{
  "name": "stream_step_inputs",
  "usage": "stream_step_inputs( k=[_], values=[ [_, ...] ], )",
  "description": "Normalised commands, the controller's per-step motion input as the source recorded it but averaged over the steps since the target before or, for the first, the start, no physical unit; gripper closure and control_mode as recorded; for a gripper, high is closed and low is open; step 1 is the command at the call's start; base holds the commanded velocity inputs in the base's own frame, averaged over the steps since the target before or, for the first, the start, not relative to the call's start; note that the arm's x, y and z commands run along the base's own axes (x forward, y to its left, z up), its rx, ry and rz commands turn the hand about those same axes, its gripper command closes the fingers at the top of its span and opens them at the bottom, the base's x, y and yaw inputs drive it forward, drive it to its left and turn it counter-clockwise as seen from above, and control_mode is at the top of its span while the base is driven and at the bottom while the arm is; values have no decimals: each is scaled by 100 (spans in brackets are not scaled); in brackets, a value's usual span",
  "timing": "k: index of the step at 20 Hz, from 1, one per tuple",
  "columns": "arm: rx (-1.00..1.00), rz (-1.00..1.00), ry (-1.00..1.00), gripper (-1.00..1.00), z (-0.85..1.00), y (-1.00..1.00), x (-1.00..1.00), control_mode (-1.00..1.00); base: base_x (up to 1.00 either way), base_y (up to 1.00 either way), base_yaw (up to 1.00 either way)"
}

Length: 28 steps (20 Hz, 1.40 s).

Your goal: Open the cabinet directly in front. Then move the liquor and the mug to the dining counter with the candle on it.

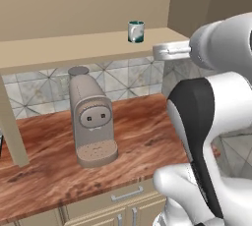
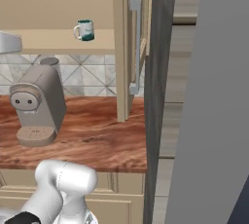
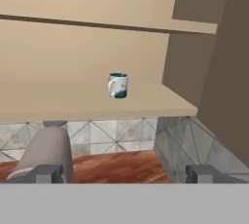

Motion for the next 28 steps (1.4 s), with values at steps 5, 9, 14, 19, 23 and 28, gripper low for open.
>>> stream_step_inputs(
  k=[5, 9, 14, 19, 23, 28],
  values=[
    [0, 0, 0, -100, 0, 0, 65, -100, 0, 0, 0],
    [0, 0, 0, -100, -6, 0, 59, -100, 0, 0, 0],
    [0, 0, 0, -100, -9, 0, 62, -100, 0, 0, 0],
    [0, 0, 0, -100, -17, 1, 53, -100, 0, 0, 0],
    [0, 0, 0, -100, -17, 4, 46, -100, 0, 0, 0],
    [0, -2, 0, -100, -1, 3, 50, -100, 0, 0, 0]
  ],
)
